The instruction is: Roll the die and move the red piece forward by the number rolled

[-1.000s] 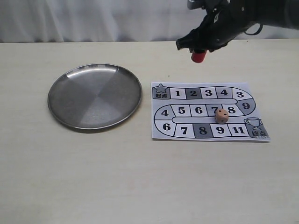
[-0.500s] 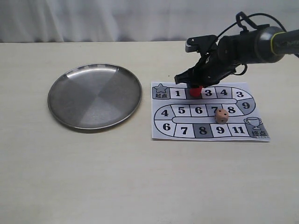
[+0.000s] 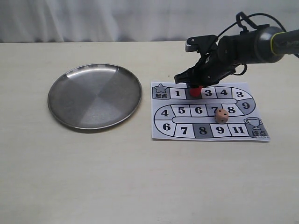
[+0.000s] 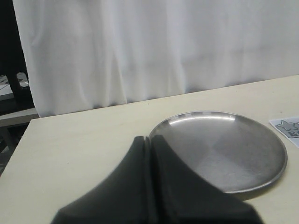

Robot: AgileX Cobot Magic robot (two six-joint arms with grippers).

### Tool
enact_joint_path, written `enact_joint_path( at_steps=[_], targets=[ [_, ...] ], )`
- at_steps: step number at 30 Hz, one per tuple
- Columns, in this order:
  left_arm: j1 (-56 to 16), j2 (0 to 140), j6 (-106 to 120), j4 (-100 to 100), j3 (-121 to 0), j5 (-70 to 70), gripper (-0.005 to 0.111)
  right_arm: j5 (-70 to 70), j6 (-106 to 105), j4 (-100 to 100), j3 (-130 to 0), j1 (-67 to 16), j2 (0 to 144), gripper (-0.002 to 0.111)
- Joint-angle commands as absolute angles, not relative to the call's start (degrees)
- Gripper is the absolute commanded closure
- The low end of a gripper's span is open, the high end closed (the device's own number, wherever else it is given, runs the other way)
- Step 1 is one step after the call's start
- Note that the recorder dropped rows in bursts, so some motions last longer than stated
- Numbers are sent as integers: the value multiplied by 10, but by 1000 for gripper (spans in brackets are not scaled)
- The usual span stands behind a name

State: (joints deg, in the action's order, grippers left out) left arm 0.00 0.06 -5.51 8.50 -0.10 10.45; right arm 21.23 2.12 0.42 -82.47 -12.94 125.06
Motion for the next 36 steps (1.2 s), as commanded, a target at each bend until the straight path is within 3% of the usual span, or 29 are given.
enact_joint_path(
  at_steps=[1,4,7,10,13,17,18,23,29,36],
  targets=[
    [0,0,-56,83,0,99,107,212,35,11,-822,-130,1258,55],
    [0,0,-56,83,0,99,107,210,39,11,-822,-130,1243,38],
    [0,0,-56,83,0,99,107,216,36,11,-822,-130,1209,33],
    [0,0,-56,83,0,99,107,236,32,4,-822,-127,1151,43],
    [0,0,-56,83,0,99,107,258,20,-11,-822,-127,1081,64],
    [0,0,-56,83,0,99,107,304,17,-19,-820,-127,980,100],
    [0,0,-56,83,0,99,107,307,17,-22,-812,-127,952,104],
    [0,0,-56,83,0,99,107,269,17,-22,-728,-127,815,104],
    [0,0,-56,83,0,99,107,175,26,-15,-540,-127,643,104],
    [0,0,-56,83,0,99,107,-61,26,63,-192,-128,372,104]
  ],
)
